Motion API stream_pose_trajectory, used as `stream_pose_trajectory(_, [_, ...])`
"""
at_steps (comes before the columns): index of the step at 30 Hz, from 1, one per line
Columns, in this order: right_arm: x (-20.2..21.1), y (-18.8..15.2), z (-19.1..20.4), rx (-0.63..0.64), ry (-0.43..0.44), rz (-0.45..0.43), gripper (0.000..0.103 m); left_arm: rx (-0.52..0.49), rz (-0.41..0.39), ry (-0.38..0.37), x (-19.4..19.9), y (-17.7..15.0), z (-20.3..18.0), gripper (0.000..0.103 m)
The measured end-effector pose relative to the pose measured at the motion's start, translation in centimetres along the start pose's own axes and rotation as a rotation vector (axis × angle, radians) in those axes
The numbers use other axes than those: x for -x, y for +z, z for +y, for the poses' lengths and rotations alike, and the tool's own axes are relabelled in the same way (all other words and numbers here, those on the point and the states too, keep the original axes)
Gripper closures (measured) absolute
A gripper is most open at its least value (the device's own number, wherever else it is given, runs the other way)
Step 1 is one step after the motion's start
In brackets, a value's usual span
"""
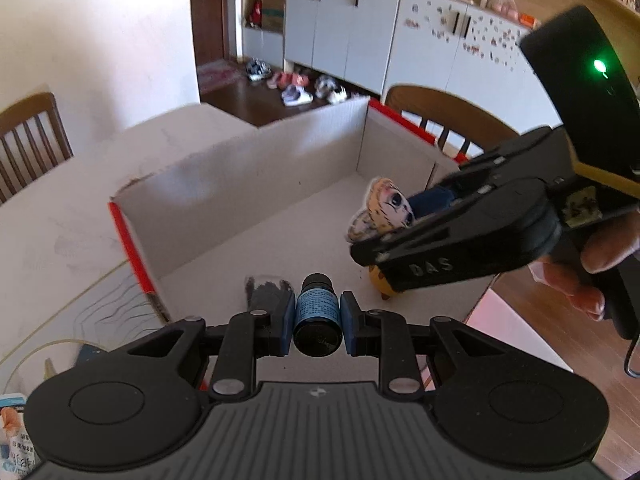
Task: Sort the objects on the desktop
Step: 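Carry the blue bottle and plush doll over the red shoebox with both tools, then open the right tool to drop the plush doll while the left tool releases the bottle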
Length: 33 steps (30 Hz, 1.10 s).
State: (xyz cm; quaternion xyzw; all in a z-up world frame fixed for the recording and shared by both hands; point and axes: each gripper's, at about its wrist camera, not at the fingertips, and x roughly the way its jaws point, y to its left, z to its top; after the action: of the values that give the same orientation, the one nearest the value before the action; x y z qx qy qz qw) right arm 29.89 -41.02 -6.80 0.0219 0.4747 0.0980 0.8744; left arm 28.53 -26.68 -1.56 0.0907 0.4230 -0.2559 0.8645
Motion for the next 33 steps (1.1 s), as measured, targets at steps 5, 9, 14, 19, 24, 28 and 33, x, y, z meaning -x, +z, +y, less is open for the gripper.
stream_pose_trajectory(5, [-2.2,0.9,-0.3,0.021,0.0,0.049,0.054,0.006,0.058,-0.013,-1.6,0.3,0.0,0.08])
stream_pose_trajectory(9, [-3.8,1.3,0.0,0.042,-0.003,0.099,0.054,0.008,0.091,-0.023,-2.3,0.4,0.1,0.08])
stream_pose_trajectory(14, [-5.1,1.6,0.4,0.074,-0.001,0.177,0.054,-0.004,0.13,-0.03,-2.8,0.6,-0.1,0.08])
stream_pose_trajectory(19, [-6.2,1.7,1.0,0.106,-0.013,0.25,0.054,0.002,0.161,-0.048,-3.3,1.0,0.1,0.08])
stream_pose_trajectory(24, [-6.6,1.4,1.6,0.125,-0.029,0.273,0.053,0.001,0.174,-0.052,-3.5,1.0,0.1,0.08])
stream_pose_trajectory(28, [-7.0,1.4,1.7,0.134,-0.032,0.285,0.052,0.001,0.19,-0.059,-3.6,1.1,0.1,0.08])
stream_pose_trajectory(33, [-7.0,1.3,1.7,0.13,-0.034,0.292,0.048,-0.008,0.202,-0.048,-3.5,1.5,-0.1,0.08])
